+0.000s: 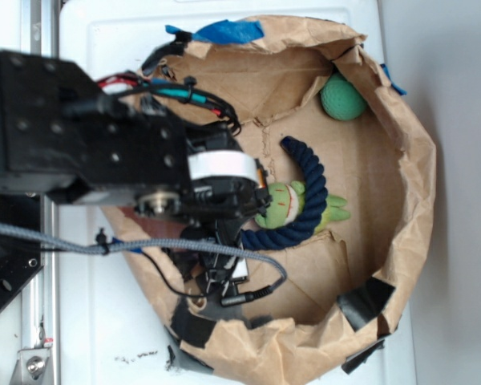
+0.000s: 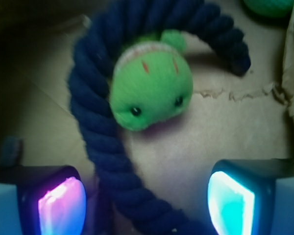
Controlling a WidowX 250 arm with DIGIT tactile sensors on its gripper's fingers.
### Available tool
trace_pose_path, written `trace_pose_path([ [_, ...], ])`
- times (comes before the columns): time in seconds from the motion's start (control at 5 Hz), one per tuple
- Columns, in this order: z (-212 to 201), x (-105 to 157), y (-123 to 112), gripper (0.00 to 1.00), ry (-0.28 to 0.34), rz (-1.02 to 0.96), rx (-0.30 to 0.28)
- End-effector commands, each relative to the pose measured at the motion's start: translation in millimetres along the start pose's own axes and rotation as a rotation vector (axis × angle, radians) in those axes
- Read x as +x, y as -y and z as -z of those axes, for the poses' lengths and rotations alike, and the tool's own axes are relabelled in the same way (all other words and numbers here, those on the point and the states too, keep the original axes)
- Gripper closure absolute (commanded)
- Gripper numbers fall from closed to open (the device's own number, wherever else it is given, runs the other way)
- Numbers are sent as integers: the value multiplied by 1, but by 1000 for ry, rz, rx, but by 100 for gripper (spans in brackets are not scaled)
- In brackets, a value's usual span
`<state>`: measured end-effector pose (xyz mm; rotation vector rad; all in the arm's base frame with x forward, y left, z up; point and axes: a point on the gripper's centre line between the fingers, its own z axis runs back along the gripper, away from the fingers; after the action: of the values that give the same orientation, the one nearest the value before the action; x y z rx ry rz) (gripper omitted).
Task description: Grab the blue rope.
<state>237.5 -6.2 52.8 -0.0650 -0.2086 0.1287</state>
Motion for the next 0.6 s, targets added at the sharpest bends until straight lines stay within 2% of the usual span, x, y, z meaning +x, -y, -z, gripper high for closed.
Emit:
trace_pose_path([
  [0.0, 25, 22, 8, 0, 8, 53, 33],
  [0.2, 45, -17, -2, 0, -12, 56, 51],
  [0.4, 49, -25, -2, 0, -7, 61, 49],
])
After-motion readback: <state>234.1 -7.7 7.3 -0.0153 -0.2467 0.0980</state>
